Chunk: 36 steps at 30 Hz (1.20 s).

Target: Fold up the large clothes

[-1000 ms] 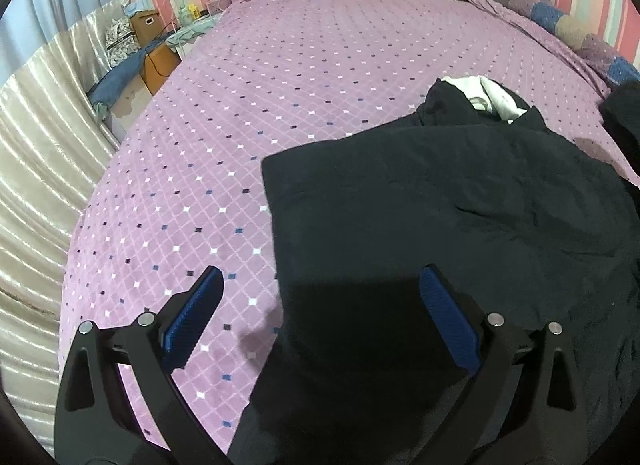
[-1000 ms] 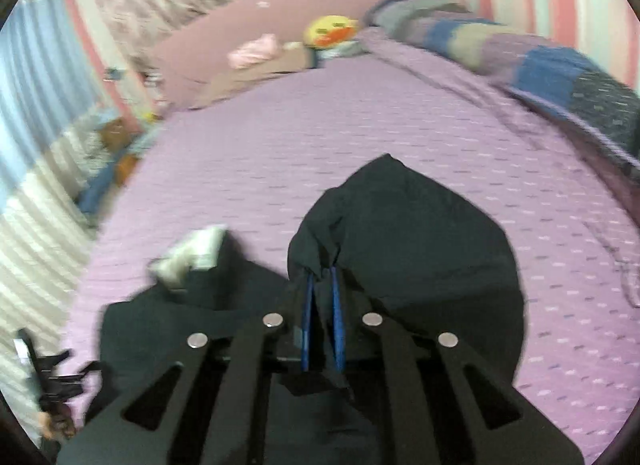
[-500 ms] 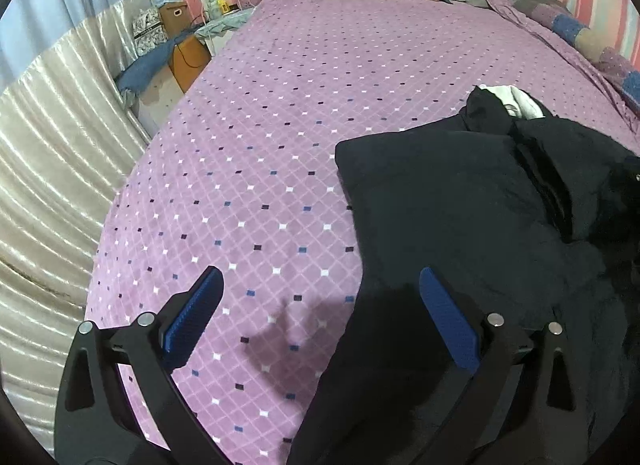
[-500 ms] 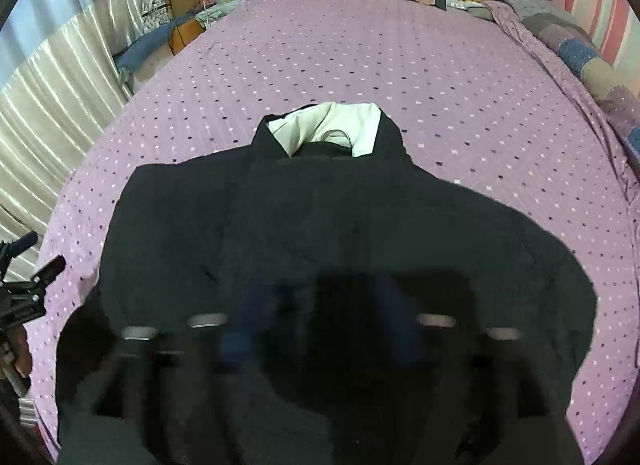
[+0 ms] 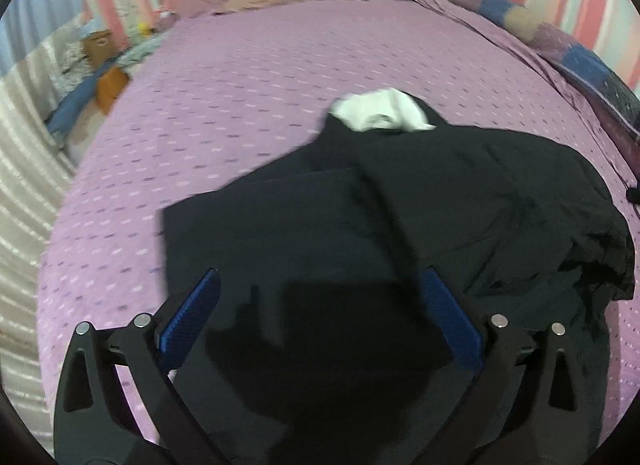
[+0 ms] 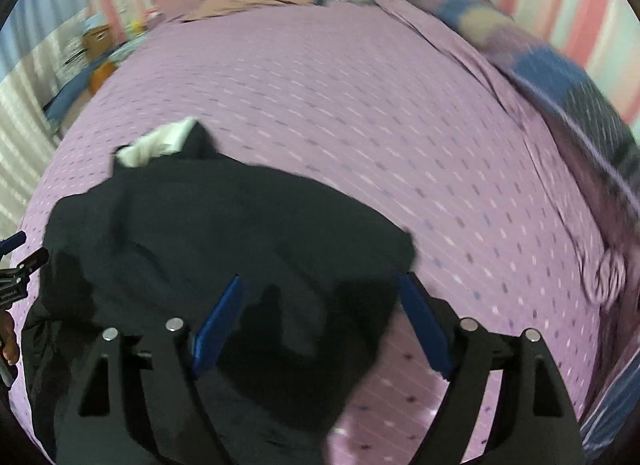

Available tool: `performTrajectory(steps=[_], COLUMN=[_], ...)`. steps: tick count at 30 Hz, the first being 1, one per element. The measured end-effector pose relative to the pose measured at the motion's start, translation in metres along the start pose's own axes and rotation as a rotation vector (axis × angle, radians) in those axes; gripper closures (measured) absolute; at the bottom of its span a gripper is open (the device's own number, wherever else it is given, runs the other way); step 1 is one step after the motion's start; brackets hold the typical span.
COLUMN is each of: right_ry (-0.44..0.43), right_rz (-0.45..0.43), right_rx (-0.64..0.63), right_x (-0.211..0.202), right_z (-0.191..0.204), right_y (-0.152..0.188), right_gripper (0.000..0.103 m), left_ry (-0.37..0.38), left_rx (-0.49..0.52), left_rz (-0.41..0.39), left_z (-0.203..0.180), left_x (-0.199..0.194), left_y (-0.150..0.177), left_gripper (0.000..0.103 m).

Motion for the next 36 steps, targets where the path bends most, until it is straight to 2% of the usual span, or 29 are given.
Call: performTrajectory(steps=[3,8,9,10,11,12,14,15,16,19,23,26,30,33,36], right_ry=[-0.046,-0.222,-0.235,-0.255,-0.291,-0.296,-0.28,-0.263,-0.243,-0.203,-0.184,-0.182,-0.148,-0.122,-0.069], right_rz=[0.018,0.09,0.099,0.108,0.114,0.119,0.131,0.132,0.129,0.088,0.001,-0.026,-0.023,-0.018,-0.021], right_rx=[0.086,0.229,0.239,0.255,0.275,0.283,0.269,0.257,0.242,0.234,0.174,0.091,-0.067,-0.18,-0.28], right_x=[0.018,0.062,0.068,0.073,0.078,0.081,0.086,0.088,0.087,0.075,0.045,0.03,0.033,0.042,0.046], right_z=[-0.026,-0.032,-0.03,-0.028,-0.025,-0.023,-0.017,-0.014,-0.012,-0.009,0.011,0.053,0.123,0.175,0.207], right_y=[0.012,0.03,0.032,0.034,0.036,0.037,0.038,0.037,0.037,0.029,0.005,-0.016,-0.024,-0.016,-0.004], right_gripper=[0.022,0.022,0.023,0.026,0.032,0.045,0.058,0.068,0.076,0.09,0.094,0.095,0.095,0.095,0.096], left_ry=[0.041,0.117,0.131,0.154,0.172,0.177,0.186,0.186,0.177,0.164,0.118,0.093,0.017,-0.034,-0.058], left_rx=[0.024,0.028,0.026,0.02,0.014,0.004,0.009,0.01,0.009,0.01,-0.01,-0.041,-0.096,-0.14,-0.172], left_rz=[0.036,0.133,0.136,0.13,0.127,0.126,0.11,0.114,0.114,0.102,0.038,0.0,-0.021,-0.024,0.005], left_z=[-0.029,-0.053,-0.055,-0.056,-0.058,-0.058,-0.058,-0.058,-0.057,-0.051,-0.027,0.009,0.07,0.108,0.13], left_x=[0.025,0.071,0.076,0.078,0.077,0.078,0.076,0.075,0.074,0.064,0.034,0.006,-0.02,-0.032,-0.03], left_y=[-0.012,-0.02,-0.019,-0.019,-0.018,-0.018,-0.018,-0.017,-0.018,-0.02,-0.027,-0.024,0.008,0.044,0.082], left_gripper=[0.003,0.004,0.01,0.023,0.032,0.039,0.067,0.084,0.093,0.098,0.099,0.099,0.099,0.099,0.099])
Point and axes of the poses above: each gripper's, at about its wrist camera, not at the fingertips, and x roughly the way its jaws point, z to its left, y to its underside, the point moved 7 cm from there along x, roughly the way its jaws point, and after that the axes turned 1 degree about -y, right-handed, at the moved point
